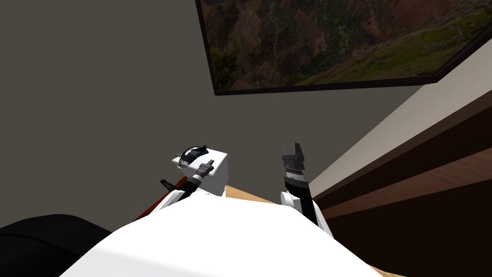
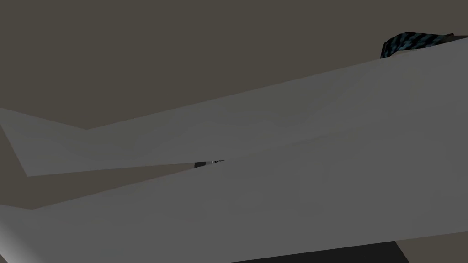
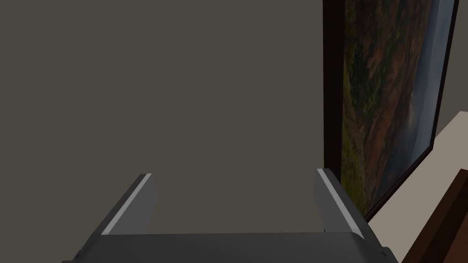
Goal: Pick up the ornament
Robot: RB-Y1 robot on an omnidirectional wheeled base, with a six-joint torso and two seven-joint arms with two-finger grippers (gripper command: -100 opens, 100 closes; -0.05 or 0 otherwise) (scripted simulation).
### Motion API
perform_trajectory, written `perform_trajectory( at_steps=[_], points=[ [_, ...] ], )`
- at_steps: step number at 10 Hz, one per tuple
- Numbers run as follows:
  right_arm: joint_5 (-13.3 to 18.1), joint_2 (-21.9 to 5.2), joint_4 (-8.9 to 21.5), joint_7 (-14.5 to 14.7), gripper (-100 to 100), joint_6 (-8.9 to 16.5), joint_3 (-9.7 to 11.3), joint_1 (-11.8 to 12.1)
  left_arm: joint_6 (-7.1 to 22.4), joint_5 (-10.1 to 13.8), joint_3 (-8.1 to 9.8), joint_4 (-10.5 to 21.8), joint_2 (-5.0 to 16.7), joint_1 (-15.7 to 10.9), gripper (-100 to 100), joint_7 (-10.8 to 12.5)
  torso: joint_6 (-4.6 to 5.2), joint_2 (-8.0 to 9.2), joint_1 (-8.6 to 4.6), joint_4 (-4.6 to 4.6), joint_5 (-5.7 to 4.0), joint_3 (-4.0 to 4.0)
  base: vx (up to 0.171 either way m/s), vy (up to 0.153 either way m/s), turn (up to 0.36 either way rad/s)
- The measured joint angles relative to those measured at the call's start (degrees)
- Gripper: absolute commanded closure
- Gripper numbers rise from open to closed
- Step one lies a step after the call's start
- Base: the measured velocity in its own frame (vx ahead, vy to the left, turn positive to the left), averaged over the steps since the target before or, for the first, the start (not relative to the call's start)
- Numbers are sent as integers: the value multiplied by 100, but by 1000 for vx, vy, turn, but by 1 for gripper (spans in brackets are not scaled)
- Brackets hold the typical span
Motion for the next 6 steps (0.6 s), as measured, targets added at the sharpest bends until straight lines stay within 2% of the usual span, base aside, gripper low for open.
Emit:
perform_trajectory(
  at_steps=[1, 2, 5, 6],
  points=[
    [0, 0, 0, 0, 0, 0, 0, 0, 0, 0, 0, 0, 0, 0, 0, 0, 0, 0, 1, 0, 0, 0, 0, 0, 0],
    [0, 0, 0, 0, 0, 0, 0, 0, 0, 0, 0, 0, 0, 0, 100, 1, 0, 0, 1, 0, 0, 0, 11, 4, 154],
    [0, 0, 0, 0, 0, 0, 0, 0, -264, 28, -32, 94, -25, 132, 100, -39, -3, 0, 5, -1, 2, -1, 9, 2, 93],
    [0, 0, 0, 0, 0, 0, 0, 0, -288, 29, -31, 106, -27, 138, 0, -45, 1, -1, 3, 0, 0, 0, 0, 0, 0]
  ],
)
